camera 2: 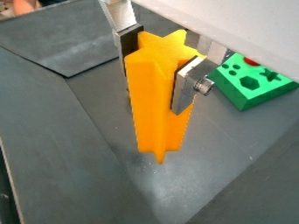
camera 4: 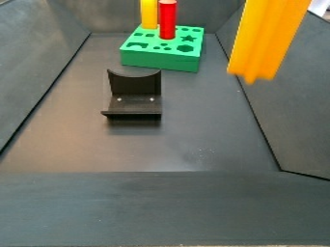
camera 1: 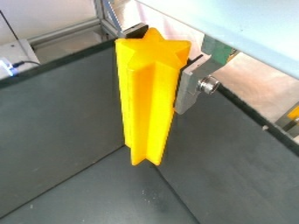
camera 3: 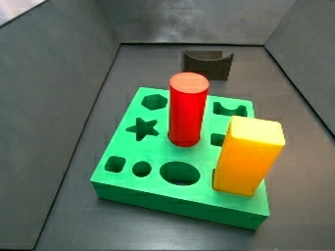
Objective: Pick up the star object. Move up. Move to above the board. Insert the star object.
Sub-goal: Move to above the board.
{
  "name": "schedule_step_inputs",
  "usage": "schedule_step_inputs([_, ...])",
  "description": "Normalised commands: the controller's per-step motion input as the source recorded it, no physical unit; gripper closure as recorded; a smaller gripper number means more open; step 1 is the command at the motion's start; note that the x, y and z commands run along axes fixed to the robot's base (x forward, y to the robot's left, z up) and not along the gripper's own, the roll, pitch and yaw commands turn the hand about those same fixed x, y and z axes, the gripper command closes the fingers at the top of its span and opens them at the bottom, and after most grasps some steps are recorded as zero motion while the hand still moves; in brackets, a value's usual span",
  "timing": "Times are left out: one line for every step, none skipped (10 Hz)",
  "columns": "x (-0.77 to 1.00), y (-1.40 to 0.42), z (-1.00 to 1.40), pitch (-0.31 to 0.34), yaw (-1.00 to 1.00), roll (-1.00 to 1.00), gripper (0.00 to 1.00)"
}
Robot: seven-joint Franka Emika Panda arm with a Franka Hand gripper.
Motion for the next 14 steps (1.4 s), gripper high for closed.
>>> schedule_step_inputs([0.0, -0.01, 0.2, 0.094, 0.02, 0.05, 1.0])
schedule_step_inputs([0.12, -1.0, 0.04, 0.317, -0.82, 0.08, 1.0])
schedule_step_inputs([0.12, -1.0, 0.04, 0.284, -0.72, 0.08, 1.0])
schedule_step_inputs([0.12, -1.0, 0.04, 0.198, -0.49, 0.07, 1.0])
schedule_step_inputs([0.12, -1.0, 0.04, 0.109, -0.29, 0.01, 1.0])
schedule_step_inputs([0.11, -1.0, 0.04, 0.061, -0.16, -0.01, 1.0])
schedule_step_inputs([0.11, -1.0, 0.05, 0.032, -0.07, -0.02, 1.0])
schedule_step_inputs([0.11, -1.0, 0.05, 0.02, -0.03, -0.01, 1.0])
schedule_step_inputs([0.11, -1.0, 0.05, 0.02, 0.0, -0.01, 1.0])
schedule_step_inputs([0.11, -1.0, 0.05, 0.017, 0.0, -0.02, 1.0])
schedule_step_inputs([0.11, -1.0, 0.05, 0.014, 0.0, -0.02, 1.0])
schedule_step_inputs([0.11, -1.0, 0.06, 0.023, 0.0, 0.0, 1.0])
schedule_step_inputs([0.12, -1.0, 0.06, 0.032, 0.01, -0.01, 1.0])
schedule_step_inputs([0.12, -1.0, 0.06, 0.045, 0.0, -0.02, 1.0])
